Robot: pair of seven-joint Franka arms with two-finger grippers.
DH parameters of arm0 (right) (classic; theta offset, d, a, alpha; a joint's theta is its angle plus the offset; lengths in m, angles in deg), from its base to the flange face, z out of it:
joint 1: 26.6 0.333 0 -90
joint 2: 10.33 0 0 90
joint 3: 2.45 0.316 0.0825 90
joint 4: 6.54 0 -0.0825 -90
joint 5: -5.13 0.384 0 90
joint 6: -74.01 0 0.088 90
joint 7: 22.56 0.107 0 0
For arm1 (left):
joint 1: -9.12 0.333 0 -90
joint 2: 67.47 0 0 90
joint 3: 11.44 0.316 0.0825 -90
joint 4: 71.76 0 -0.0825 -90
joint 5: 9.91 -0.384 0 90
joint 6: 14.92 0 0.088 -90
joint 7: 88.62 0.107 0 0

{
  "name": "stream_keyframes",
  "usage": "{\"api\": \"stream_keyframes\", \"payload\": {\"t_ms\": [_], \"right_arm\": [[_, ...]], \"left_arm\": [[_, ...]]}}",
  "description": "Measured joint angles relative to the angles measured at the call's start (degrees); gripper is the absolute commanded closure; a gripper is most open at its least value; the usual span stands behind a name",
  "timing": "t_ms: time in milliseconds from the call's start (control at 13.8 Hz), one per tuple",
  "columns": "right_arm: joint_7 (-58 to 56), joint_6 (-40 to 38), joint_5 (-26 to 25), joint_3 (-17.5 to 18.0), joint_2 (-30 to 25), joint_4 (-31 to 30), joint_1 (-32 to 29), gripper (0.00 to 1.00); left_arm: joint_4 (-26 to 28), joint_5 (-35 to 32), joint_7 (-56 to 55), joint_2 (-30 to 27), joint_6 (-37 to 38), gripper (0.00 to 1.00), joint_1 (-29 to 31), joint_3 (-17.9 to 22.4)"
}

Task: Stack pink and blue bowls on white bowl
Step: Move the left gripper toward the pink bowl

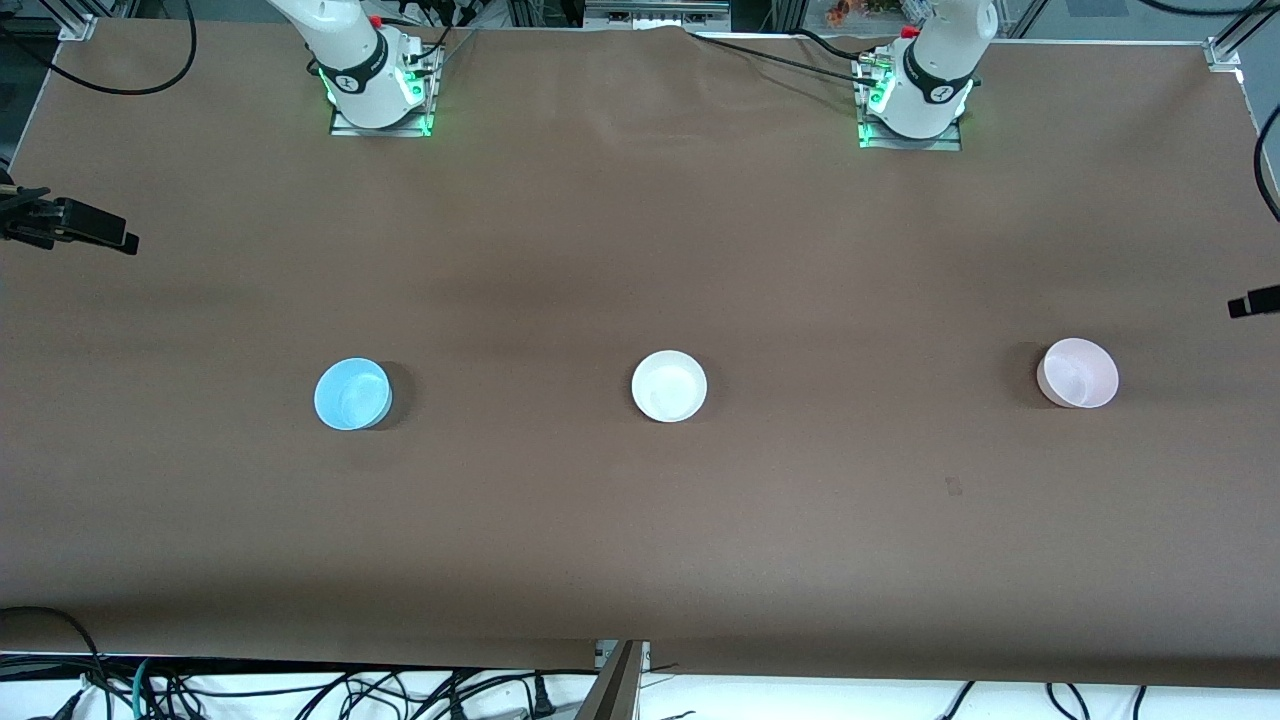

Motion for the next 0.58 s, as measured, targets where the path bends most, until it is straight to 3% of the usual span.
{"api": "stream_keyframes", "payload": {"t_ms": [290, 579], "right_arm": [[0.0, 0.07, 0.0, -0.02, 0.45, 0.85, -0.01, 0.01], [0.0, 0.11, 0.0, -0.03, 0.83, 1.07, -0.03, 0.01]], "left_arm": [[1.88, 1.82, 3.1, 7.57, -9.1, 0.0, 2.75, -0.16], [11.02, 6.89, 9.37, 9.48, -22.85, 0.0, 3.79, -0.29]]}}
